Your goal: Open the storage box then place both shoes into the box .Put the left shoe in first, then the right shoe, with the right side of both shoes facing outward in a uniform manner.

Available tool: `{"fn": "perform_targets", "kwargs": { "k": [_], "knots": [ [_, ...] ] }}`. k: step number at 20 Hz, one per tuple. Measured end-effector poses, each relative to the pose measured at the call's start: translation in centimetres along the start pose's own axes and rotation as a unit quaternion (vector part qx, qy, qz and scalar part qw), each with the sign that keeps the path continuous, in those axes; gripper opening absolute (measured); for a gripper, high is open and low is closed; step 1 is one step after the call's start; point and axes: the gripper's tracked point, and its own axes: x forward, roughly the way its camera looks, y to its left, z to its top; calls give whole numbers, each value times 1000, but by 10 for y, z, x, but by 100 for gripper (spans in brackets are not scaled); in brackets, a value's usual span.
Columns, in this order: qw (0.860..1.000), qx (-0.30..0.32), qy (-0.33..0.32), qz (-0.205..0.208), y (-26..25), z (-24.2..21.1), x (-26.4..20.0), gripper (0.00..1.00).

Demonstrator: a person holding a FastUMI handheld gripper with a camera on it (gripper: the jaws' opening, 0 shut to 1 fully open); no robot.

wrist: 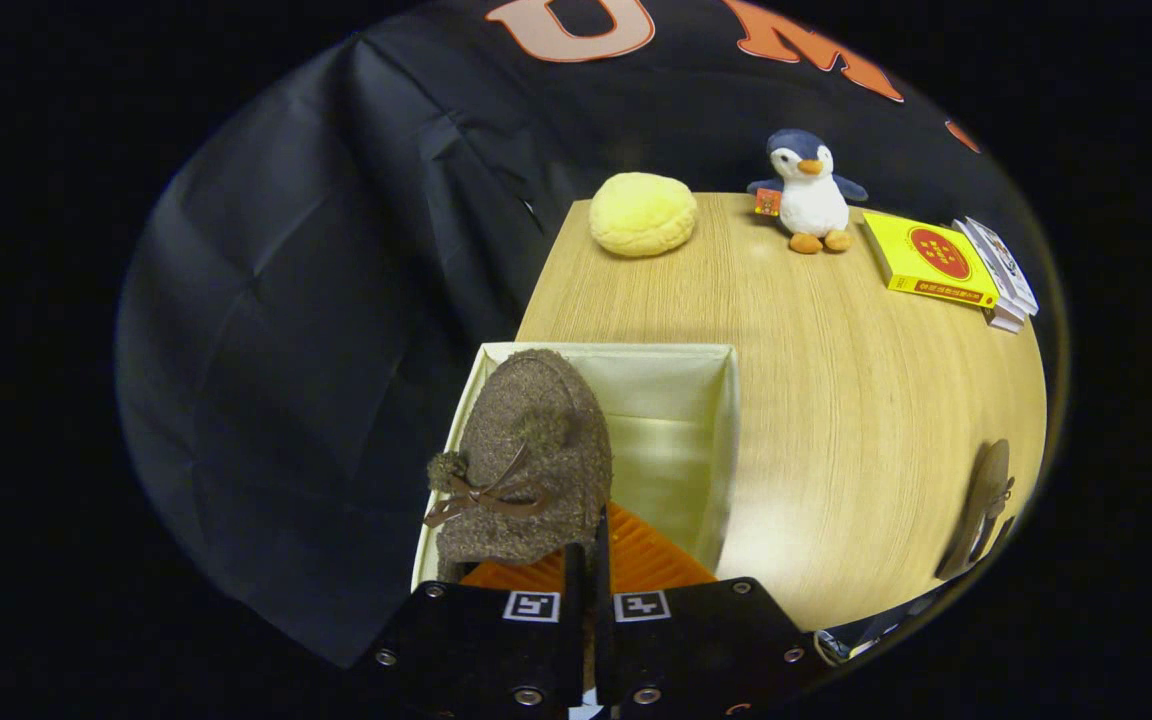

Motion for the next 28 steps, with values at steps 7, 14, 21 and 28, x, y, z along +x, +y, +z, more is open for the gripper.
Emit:
{"fn": "perform_targets", "kwargs": {
  "k": [7, 14, 21, 28],
  "knots": [
    [995, 9, 78, -54, 8, -32, 74, 6],
    [989, 12, 133, 68, 44, -63, 42, 47],
    [990, -7, 25, 138, -4, -21, -58, 81],
    [989, 5, -63, 131, -134, -30, -119, 95]
  ]
}}
